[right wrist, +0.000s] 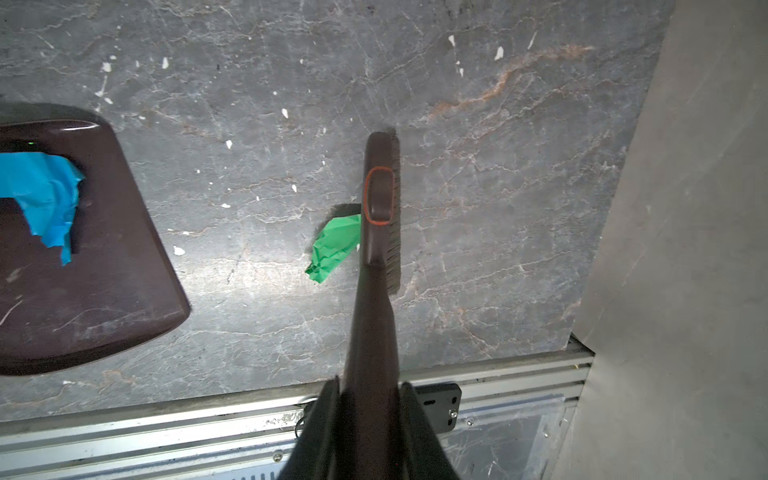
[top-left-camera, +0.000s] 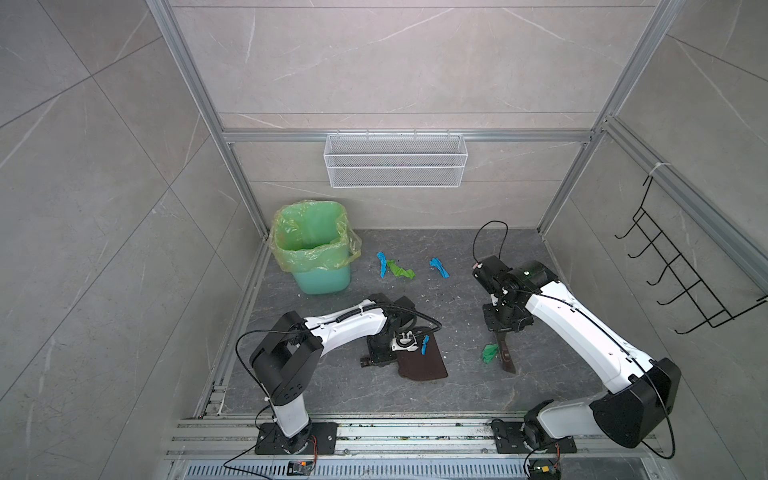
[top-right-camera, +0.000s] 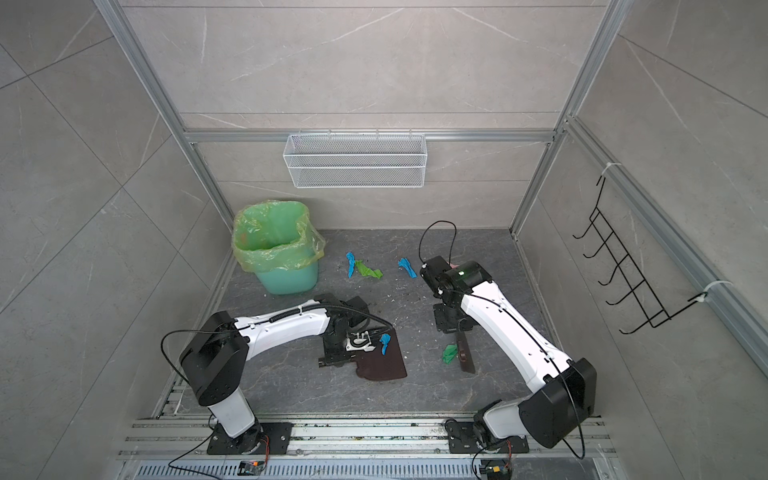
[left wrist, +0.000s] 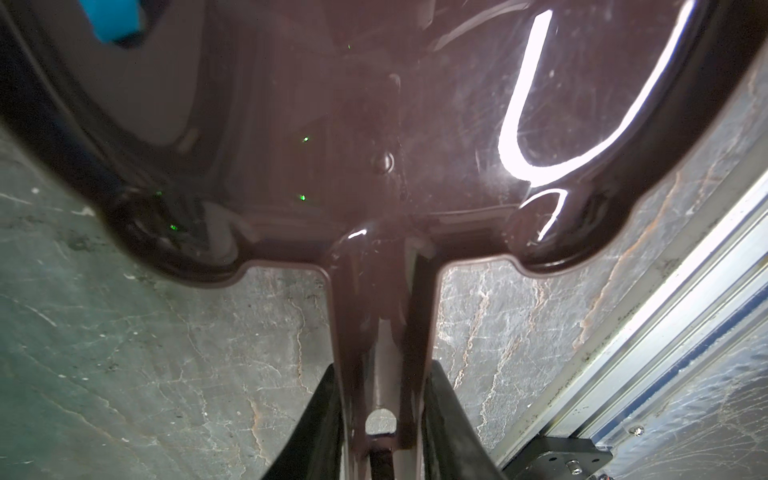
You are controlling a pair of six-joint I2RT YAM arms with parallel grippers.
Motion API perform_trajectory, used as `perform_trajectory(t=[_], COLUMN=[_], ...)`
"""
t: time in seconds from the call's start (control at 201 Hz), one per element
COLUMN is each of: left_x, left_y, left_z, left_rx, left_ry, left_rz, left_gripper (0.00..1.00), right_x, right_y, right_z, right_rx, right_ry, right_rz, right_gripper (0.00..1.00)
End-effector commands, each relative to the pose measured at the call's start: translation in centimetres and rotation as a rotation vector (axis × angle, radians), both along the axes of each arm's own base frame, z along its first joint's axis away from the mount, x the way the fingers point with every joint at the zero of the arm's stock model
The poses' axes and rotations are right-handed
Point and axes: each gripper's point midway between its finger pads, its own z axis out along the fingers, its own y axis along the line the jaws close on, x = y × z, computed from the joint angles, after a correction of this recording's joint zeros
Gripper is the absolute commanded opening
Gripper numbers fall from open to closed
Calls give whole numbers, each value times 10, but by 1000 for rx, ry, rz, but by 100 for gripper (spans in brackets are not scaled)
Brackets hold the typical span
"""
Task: Sweep away the paper scraps from the table
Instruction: 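Move the broom with the right gripper toward the green scrap nearer the robot, then sweep the green scrap with the broom into the dustpan held by the left gripper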
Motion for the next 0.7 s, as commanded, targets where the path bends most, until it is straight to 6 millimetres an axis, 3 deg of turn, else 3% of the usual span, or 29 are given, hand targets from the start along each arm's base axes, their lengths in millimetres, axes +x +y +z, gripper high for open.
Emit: perform_trajectory(t=[0.0, 0.692], left_x=[-1, 11], left_y=[3, 1], left_z=[7, 0], left_rx=[40, 76], left_ry=[-1, -45], left_rz=[11, 45], left_gripper=[0, 0], right_x=[4, 10], right_y=[46, 124], right_z=[-15, -2], right_rx=[224, 527], right_ry=[50, 74], right_rz=[50, 180], right_gripper=[0, 0])
